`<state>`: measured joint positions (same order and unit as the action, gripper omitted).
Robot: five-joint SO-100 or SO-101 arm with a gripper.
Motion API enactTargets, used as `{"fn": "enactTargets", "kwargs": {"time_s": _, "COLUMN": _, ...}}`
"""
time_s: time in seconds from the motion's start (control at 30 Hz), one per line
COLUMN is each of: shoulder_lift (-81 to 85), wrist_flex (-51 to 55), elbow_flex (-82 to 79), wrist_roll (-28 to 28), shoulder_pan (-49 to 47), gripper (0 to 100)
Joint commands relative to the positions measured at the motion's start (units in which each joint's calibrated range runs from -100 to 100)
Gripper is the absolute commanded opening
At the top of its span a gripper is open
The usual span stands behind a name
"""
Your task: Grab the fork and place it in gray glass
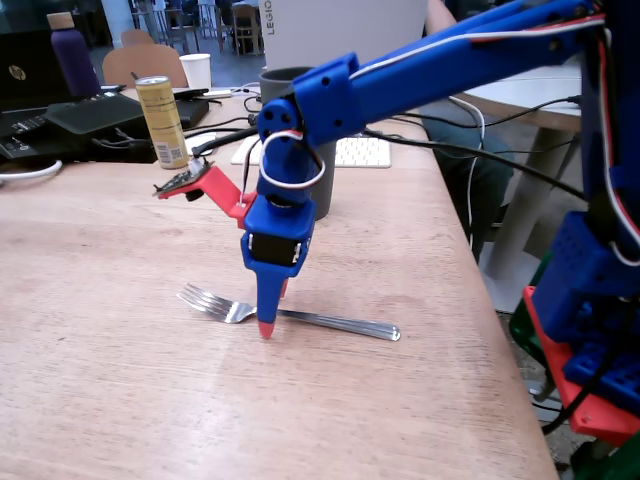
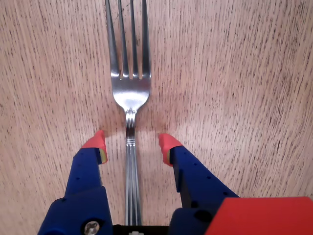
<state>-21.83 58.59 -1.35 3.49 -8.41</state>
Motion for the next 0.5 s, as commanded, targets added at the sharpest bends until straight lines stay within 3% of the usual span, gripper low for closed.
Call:
{"fn": "enactTargets", "kwargs": {"time_s": 0.0, "shoulder_lift": 0.48, "wrist_flex": 0.36, "elbow_flex": 2.63, "wrist_roll": 0.15, "shoulder_pan": -0.22, "gripper": 24}}
{"fn": "enactTargets", "kwargs": {"time_s": 0.1, "shoulder_lift": 0.39, "wrist_flex": 0.44, "elbow_flex": 2.53, "wrist_roll": 0.15, "shoulder_pan": -0.39, "gripper": 22}}
{"fn": "enactTargets", "kwargs": {"time_s": 0.2, "shoulder_lift": 0.39, "wrist_flex": 1.01, "elbow_flex": 2.53, "wrist_roll": 0.15, "shoulder_pan": -0.39, "gripper": 1}}
{"fn": "enactTargets", "kwargs": {"time_s": 0.47, "shoulder_lift": 0.39, "wrist_flex": 1.18, "elbow_flex": 2.53, "wrist_roll": 0.15, "shoulder_pan": -0.39, "gripper": 0}}
